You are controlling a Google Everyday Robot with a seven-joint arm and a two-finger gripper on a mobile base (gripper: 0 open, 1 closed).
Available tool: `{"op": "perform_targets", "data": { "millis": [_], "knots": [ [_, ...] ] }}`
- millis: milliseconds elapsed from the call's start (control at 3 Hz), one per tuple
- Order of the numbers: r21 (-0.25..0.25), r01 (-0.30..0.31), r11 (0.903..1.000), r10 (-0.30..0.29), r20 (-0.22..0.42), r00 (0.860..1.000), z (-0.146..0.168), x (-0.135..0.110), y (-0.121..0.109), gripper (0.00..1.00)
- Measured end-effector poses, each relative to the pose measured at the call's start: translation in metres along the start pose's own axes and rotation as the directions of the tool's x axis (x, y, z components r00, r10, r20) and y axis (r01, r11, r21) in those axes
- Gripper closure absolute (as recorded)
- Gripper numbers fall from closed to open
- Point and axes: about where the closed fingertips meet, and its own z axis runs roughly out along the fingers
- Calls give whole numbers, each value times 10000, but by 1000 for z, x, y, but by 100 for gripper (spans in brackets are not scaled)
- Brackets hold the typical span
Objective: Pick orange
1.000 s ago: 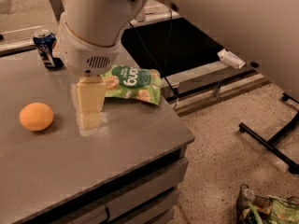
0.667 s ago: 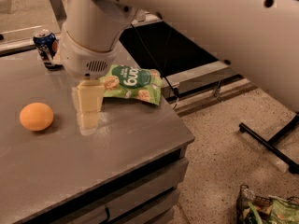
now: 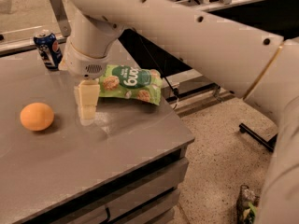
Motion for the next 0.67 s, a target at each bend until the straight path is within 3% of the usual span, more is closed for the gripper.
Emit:
{"op": "perform_targets", "data": {
  "millis": [333,667],
  "knots": [
    [-30,-75,10000,75,147,9999,20,4,-23,0],
    [-141,50,9999,-43,508,9987,38,-9,-34,0]
  ]
}}
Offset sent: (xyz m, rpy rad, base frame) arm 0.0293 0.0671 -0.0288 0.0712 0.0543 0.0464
